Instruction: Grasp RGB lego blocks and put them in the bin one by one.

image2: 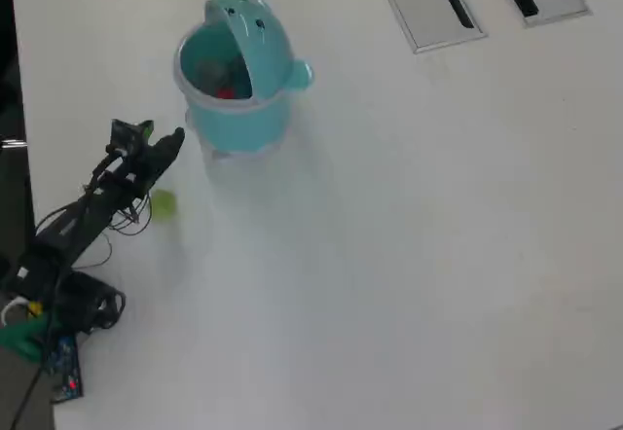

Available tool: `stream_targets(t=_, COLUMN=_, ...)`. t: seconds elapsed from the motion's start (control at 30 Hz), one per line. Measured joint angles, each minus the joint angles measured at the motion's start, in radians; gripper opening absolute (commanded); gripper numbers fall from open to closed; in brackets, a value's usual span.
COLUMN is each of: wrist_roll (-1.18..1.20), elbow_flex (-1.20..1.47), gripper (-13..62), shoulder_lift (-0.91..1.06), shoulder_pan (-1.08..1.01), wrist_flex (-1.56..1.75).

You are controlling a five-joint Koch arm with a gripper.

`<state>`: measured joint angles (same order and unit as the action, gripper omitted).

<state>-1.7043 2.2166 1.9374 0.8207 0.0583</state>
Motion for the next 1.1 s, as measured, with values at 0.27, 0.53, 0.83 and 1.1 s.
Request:
stream_targets(t=0.27, wrist_roll=-0.003, elbow_flex=0.130, gripper=30.1, shoulder_lift=0.077, shoulder_pan=0.011, wrist_flex=-0.028)
stream_targets(t=0.53, wrist_roll=-0.046, elbow_flex=0.233, gripper=30.1, shoulder_lift=0.130, shoulder_pan=0.012, wrist_flex=-0.083)
stream_targets(t=0.83, wrist_roll=-0.051, elbow_flex=0.348, gripper=31.6, shoulder_lift=0.158, shoulder_pan=-0.002, wrist_flex=-0.153)
stream_targets(t=1.1, wrist_roll=-0.067, elbow_flex=0.376, gripper=31.6, shoulder_lift=0.158, shoulder_pan=-0.017, wrist_flex=-0.153)
